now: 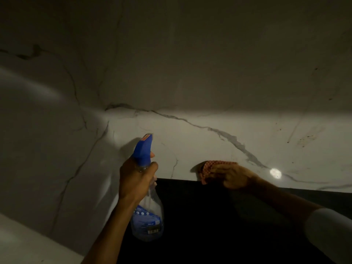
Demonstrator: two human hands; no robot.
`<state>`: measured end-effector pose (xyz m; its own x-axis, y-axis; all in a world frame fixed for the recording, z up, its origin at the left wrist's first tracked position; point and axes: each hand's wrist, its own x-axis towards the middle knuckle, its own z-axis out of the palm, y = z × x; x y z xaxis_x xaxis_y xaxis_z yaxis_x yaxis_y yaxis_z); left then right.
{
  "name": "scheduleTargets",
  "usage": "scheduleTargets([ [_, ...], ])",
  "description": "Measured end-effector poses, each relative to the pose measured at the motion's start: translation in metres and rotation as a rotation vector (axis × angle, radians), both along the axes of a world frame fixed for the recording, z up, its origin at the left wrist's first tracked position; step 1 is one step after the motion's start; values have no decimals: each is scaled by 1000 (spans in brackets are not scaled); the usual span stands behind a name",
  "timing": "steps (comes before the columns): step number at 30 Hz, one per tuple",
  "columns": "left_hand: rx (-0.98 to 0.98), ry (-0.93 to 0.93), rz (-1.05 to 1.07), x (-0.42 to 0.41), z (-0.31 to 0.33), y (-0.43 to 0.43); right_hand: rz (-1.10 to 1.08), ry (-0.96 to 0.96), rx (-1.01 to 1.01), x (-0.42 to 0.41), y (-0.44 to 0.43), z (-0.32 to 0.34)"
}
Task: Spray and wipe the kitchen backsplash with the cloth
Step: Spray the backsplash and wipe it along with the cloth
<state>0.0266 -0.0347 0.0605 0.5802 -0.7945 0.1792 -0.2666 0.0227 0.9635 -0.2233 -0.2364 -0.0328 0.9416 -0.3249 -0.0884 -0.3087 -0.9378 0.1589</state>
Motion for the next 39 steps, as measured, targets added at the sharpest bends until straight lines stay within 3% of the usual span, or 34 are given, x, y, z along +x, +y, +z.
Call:
scheduleTargets([
  [5,-18,-37,1,-8,-2,-1,90,-80,-313,-28,3,65],
  [9,-34,-26,-27,-20,-3,-7,4,-197,-327,-39,3,82],
  [16,-55,-36,-42,-44,0,-15,67,171,-339,-52,1,49],
  [23,-56,-89,-50,-57,10,-24,-95,-464,-467,-68,-3,96],
  [25,-73,-83,-41,-65,14,-28,-102,-470,-481,-63,2,94],
  [29,-83,-54,-61,-76,18,-33,55,-301,-487,-63,-7,109],
  [36,-72,-70,-71,-83,28,-40,-52,-717,-535,-48,-16,163],
  [39,-51,-160,-74,-91,32,-44,-33,-606,-525,-44,-8,143],
])
